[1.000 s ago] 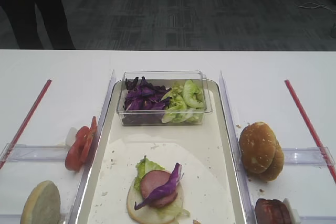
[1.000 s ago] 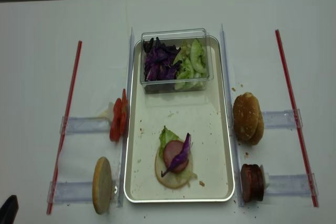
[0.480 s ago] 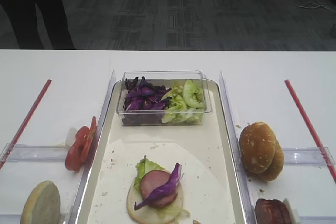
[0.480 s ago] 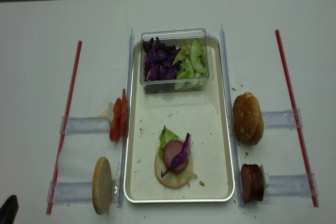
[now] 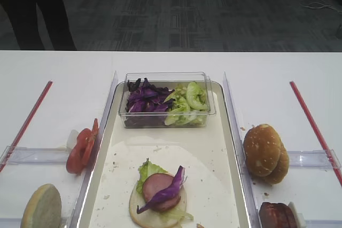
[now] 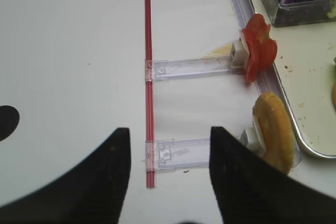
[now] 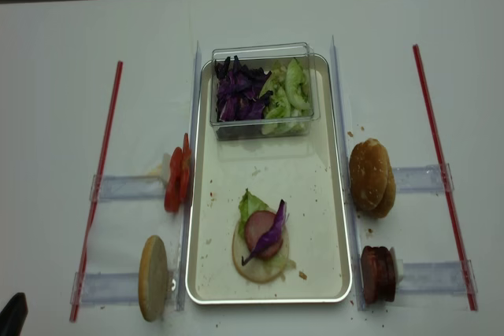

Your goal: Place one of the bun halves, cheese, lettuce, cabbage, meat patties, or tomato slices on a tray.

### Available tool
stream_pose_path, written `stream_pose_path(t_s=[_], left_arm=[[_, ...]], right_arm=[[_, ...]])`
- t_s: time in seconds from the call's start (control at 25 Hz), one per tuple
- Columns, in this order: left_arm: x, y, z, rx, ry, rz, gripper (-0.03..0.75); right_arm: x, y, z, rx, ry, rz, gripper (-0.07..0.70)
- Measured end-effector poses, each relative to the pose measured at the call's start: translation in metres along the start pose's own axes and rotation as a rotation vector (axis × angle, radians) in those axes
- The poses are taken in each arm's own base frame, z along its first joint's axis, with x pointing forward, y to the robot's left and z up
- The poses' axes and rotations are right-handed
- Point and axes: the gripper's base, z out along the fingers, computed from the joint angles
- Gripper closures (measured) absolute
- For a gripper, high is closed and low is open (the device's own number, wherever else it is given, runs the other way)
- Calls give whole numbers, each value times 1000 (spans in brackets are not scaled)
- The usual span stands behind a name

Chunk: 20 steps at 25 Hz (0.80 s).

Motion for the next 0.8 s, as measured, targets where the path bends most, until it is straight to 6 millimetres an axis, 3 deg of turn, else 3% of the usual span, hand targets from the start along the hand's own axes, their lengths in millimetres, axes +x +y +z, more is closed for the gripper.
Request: stream_pose_path(t_s=[0.8], left_arm=[[0,0,0,0,0,0,360]], right_arm=[[0,0,0,0,0,0,244]])
